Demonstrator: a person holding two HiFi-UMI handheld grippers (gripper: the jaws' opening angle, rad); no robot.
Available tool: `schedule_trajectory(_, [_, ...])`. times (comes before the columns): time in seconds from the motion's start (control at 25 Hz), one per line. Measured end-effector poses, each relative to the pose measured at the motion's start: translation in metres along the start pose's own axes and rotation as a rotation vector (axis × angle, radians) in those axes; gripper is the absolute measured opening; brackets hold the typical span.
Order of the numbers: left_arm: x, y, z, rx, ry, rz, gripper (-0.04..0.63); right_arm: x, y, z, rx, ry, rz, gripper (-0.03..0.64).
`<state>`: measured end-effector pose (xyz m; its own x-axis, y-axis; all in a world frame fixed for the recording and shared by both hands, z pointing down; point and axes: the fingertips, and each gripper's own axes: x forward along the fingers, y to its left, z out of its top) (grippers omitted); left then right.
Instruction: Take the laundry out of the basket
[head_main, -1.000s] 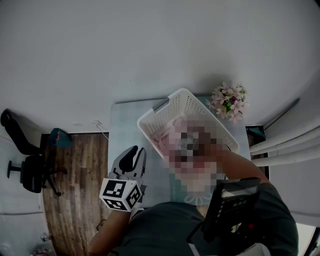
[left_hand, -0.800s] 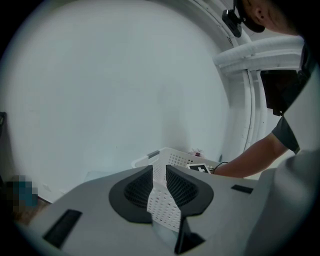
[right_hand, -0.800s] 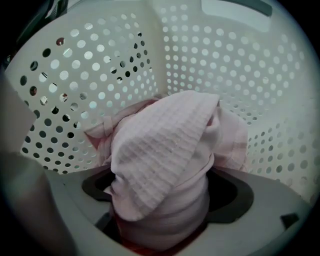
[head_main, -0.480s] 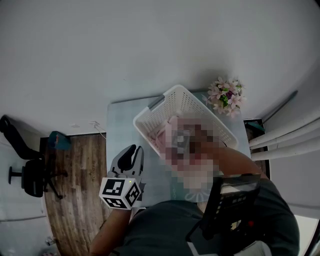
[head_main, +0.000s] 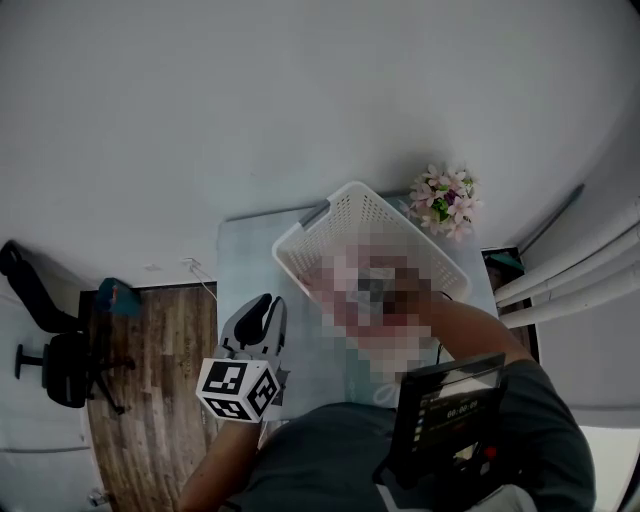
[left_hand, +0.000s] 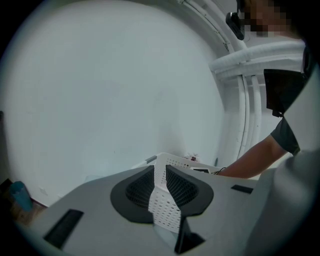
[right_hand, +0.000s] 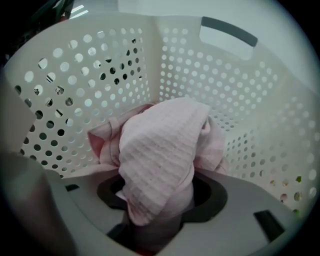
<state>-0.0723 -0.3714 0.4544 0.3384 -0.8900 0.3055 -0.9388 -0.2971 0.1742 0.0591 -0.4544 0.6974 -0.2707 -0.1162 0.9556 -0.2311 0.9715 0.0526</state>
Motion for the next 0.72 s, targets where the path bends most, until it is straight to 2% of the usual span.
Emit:
schedule_trajectory(0.28, [-0.024,0.009,0.013,0.008,-0.050,-0.008,0.077,-0.036,-0.033,0.008,0.175,-0.098,-0.134,0.261])
schedule_trajectory(0.6, [-0.037,0.020,0.029,0.007,-0.091,-0.036,0.077,-0.115,-0.057,0.031,0.418,-0.412,-0.211,0.259])
schedule_trajectory(0.72, [-0.037,0.018,0.036,0.017,-0.098,-0.055,0.077,-0.144,-0.059,0.038,0.468,-0.501,-0.254,0.259])
